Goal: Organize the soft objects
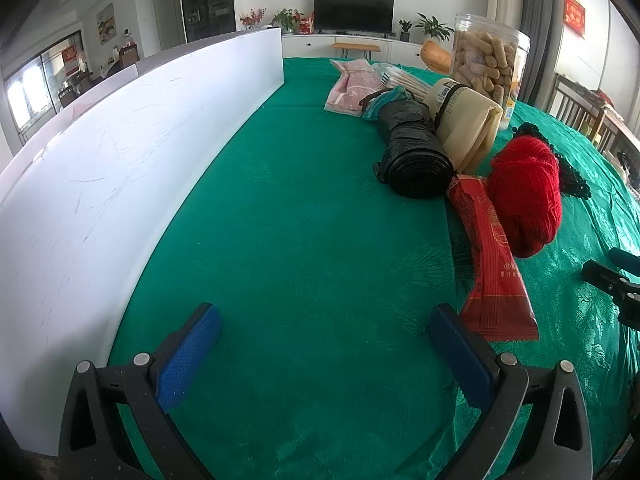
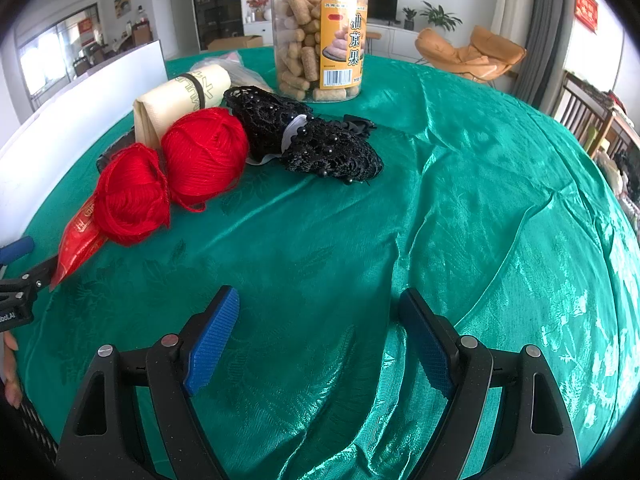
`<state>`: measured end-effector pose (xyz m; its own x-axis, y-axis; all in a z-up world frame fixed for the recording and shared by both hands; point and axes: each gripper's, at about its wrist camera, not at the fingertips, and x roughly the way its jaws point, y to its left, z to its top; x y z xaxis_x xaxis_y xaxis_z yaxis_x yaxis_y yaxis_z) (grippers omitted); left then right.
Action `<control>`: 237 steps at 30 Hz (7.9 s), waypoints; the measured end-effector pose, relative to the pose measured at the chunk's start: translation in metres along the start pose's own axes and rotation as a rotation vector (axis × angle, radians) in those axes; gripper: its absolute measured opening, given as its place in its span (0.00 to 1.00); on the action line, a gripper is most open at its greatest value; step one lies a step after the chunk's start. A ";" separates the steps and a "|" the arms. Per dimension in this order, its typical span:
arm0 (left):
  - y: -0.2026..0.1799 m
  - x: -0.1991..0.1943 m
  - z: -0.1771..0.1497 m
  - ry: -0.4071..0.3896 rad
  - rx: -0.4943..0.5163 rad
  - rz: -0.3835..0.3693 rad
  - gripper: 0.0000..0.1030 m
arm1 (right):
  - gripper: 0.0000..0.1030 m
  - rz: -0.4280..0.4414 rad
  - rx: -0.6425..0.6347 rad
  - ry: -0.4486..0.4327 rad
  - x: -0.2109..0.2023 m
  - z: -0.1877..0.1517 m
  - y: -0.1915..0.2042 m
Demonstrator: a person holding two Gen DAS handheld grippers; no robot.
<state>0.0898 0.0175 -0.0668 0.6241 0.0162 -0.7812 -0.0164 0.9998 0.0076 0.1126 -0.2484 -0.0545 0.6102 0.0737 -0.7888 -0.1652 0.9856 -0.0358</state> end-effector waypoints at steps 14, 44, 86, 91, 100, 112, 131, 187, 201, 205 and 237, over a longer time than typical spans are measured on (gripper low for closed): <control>-0.001 0.001 0.000 -0.001 0.001 -0.001 1.00 | 0.82 0.000 0.000 0.000 0.000 0.000 0.000; -0.002 -0.001 0.000 0.006 -0.010 0.009 1.00 | 0.82 0.000 -0.001 0.001 0.000 0.000 0.000; 0.039 -0.021 0.010 -0.001 -0.284 -0.347 1.00 | 0.82 0.001 -0.001 0.001 0.001 0.000 -0.001; -0.003 -0.033 0.025 -0.021 -0.072 -0.385 1.00 | 0.82 0.001 0.000 0.001 0.001 0.000 -0.001; -0.046 0.014 0.051 0.120 0.125 -0.249 0.72 | 0.82 0.002 0.000 0.001 0.001 0.000 -0.001; -0.002 -0.017 0.020 0.092 0.037 -0.050 0.24 | 0.82 0.002 0.000 0.001 0.001 0.000 -0.001; 0.008 0.015 0.022 0.064 -0.017 0.019 1.00 | 0.82 0.006 0.002 0.001 0.002 0.000 -0.002; 0.008 0.001 0.007 0.037 0.000 -0.012 1.00 | 0.69 0.263 -0.786 0.133 -0.047 0.039 0.077; 0.015 -0.006 0.012 0.036 -0.020 -0.105 0.83 | 0.37 0.282 -0.532 0.318 0.013 0.032 0.044; 0.004 -0.010 0.011 0.007 0.043 -0.054 0.26 | 0.36 0.370 -0.313 0.303 0.008 0.031 0.016; 0.012 -0.046 0.002 -0.092 -0.035 -0.102 0.23 | 0.36 0.507 0.120 0.204 -0.034 0.020 -0.018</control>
<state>0.0621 0.0292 -0.0293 0.6926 -0.0828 -0.7165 0.0244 0.9955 -0.0915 0.1099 -0.2653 -0.0146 0.3135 0.5235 -0.7923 -0.3022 0.8459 0.4394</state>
